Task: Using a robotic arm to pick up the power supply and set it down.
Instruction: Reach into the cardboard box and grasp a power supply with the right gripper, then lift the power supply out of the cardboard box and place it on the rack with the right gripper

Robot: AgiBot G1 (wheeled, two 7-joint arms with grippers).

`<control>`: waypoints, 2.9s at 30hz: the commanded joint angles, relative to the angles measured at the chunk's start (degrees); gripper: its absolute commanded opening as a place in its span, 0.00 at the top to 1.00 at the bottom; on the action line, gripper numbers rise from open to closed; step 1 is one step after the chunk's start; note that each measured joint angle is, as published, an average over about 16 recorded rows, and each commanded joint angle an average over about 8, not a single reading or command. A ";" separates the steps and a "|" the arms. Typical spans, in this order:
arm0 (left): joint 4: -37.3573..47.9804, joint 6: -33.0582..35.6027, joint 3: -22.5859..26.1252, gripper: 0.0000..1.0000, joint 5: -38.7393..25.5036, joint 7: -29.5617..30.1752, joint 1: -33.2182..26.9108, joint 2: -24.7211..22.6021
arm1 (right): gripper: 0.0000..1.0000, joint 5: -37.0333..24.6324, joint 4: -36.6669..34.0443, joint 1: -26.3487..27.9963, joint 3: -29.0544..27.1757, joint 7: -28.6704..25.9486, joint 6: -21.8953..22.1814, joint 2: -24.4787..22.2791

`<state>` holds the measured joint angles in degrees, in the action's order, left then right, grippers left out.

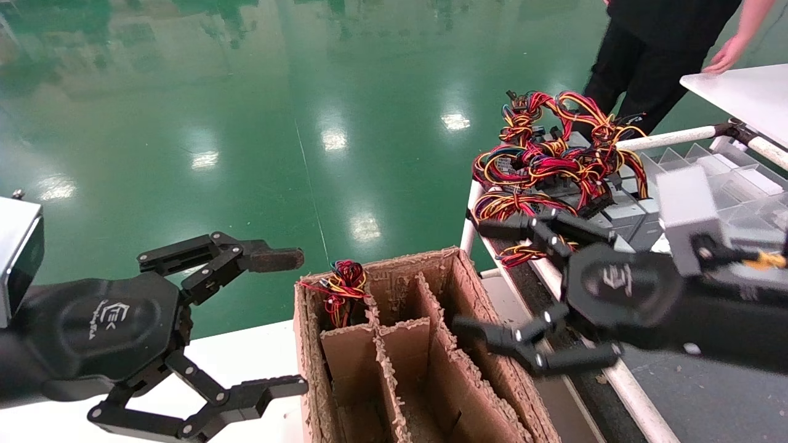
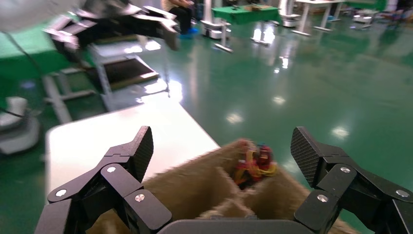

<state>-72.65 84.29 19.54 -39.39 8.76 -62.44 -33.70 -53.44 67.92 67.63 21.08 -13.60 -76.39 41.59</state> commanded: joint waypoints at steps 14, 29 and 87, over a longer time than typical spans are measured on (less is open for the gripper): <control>0.01 0.00 0.02 0.00 0.01 -0.01 -0.01 0.00 | 0.19 -15.39 -21.04 12.08 9.59 1.25 9.17 20.30; 0.01 0.00 0.03 0.00 0.02 -0.02 -0.01 0.01 | 1.00 -15.45 -45.41 17.64 10.28 16.71 7.53 32.95; 0.01 -0.02 0.08 0.00 0.05 -0.04 -0.03 0.03 | 1.00 -4.30 -58.70 22.22 6.16 26.69 -8.67 30.23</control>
<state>-72.64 84.26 19.62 -39.34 8.72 -62.47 -33.68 -57.83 9.39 90.20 27.27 12.99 -84.54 71.64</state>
